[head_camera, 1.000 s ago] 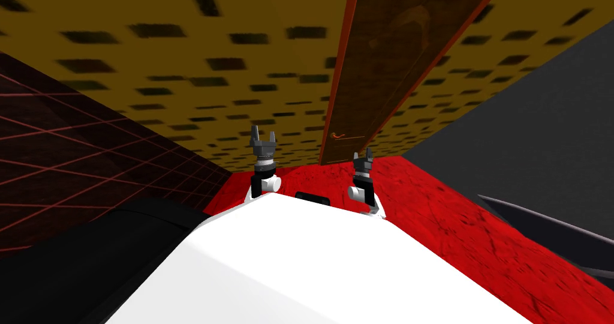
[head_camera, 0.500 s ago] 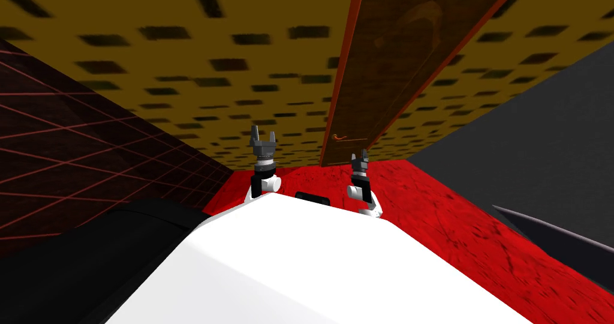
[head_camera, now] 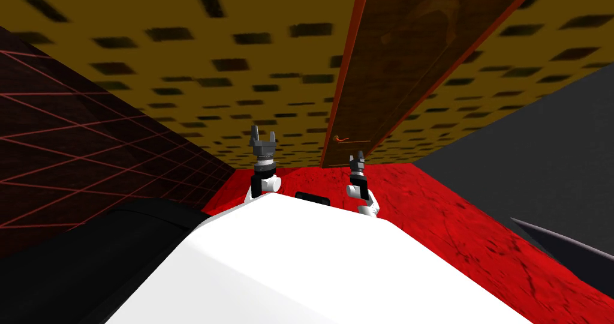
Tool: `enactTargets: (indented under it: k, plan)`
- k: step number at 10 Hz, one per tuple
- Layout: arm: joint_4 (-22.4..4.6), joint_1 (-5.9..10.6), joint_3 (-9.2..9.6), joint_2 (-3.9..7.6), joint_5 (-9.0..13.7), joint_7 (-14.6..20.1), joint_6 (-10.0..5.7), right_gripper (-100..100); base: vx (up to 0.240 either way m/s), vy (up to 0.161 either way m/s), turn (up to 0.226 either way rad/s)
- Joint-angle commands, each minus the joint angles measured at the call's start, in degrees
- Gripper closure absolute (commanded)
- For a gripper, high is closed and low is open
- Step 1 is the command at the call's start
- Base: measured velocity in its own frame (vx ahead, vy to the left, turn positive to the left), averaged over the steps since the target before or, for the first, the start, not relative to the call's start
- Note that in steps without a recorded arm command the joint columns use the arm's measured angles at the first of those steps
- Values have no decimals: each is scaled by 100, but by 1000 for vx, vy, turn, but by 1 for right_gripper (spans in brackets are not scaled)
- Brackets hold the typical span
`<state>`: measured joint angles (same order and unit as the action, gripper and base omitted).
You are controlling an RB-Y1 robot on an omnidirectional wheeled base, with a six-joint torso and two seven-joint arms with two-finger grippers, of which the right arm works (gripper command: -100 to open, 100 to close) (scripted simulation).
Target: Pull the door open
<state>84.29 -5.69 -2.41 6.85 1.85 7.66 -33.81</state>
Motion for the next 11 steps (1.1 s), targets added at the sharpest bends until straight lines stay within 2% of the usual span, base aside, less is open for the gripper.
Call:
enactTargets:
  k: [1,2,4,5,7,8,10,11]
  plan:
    - [-286,150,-18,29,-32,-17,-27,-100,84,-61,116]
    - [-359,150,-18,29,-32,-17,-27,-100,55,-44,43]
    - [-737,353,-49,83,-66,-24,-92,-100,57,-47,87]
    - [-818,353,-49,83,-66,-24,-92,-100,52,-37,48]
    - [-1187,556,-79,136,-100,-31,-156,-100,57,-39,83]
    - [-1276,556,-79,136,-100,-31,-156,-100,51,-40,47]
    - [-1668,753,-109,186,-133,-38,-219,-100,56,-51,82]
    - [-1721,753,-109,186,-133,-38,-219,-100,48,-55,45]
